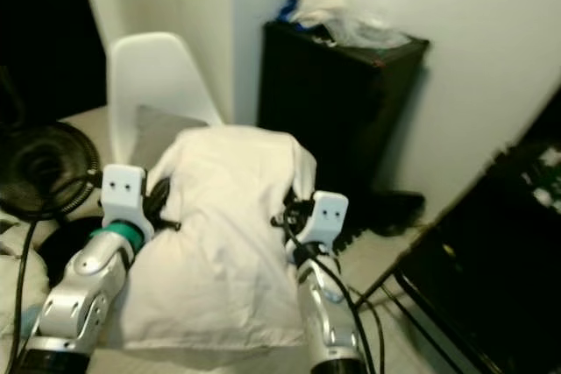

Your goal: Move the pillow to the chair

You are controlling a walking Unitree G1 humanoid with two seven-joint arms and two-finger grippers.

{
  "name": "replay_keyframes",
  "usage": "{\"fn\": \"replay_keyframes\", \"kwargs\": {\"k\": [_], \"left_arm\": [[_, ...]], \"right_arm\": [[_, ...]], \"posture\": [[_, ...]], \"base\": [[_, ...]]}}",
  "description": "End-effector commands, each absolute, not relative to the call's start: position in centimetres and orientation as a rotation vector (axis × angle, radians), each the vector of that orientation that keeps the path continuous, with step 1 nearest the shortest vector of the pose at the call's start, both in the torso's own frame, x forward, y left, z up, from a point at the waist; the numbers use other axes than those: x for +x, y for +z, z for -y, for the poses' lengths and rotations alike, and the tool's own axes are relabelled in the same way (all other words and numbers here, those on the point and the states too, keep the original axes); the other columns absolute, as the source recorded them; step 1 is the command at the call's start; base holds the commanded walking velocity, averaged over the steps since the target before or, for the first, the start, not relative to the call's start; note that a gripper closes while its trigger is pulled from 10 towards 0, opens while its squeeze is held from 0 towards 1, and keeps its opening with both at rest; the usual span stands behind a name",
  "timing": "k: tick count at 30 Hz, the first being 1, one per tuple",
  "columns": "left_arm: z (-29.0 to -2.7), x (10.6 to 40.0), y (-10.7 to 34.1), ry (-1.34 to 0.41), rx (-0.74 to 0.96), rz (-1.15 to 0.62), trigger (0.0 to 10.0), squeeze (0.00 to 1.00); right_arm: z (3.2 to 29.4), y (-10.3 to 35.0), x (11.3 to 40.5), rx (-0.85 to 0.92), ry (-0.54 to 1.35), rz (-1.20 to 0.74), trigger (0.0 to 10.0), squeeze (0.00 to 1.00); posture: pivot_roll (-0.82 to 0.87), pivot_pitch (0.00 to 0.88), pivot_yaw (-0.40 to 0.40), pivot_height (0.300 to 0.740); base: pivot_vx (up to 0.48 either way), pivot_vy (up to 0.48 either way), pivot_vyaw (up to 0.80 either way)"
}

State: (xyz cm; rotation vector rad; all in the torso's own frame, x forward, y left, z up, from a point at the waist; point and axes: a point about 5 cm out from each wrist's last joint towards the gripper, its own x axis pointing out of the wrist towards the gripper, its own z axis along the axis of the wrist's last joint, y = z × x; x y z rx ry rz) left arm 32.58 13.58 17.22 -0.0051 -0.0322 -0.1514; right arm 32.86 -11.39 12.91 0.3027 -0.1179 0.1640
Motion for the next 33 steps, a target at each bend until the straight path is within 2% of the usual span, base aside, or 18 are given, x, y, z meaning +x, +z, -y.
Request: {"fn": "replay_keyframes", "kwargs": {"k": [1,16,33], "left_arm": [[-13.3,32.6,17.8,-0.152,0.019,0.071,10.0,0.0],[-13.5,33.0,17.7,-0.136,0.003,0.066,10.0,0.0],[-13.2,32.7,16.2,-0.137,0.03,0.018,10.0,0.0]], "right_arm": [[10.3,14.0,33.0,0.31,0.204,0.163,10.0,0.0],[10.0,14.2,33.1,0.305,0.216,0.161,10.0,0.0],[9.9,14.0,33.4,0.299,0.235,0.144,10.0,0.0]], "posture": [[0.08,0.006,0.044,0.74],[0.05,0.0,0.055,0.74],[0.07,0.0,-0.002,0.74]], "base": [[0.0,0.0,-0.8],[0.0,0.0,-0.8],[0.0,0.0,-0.8]]}}
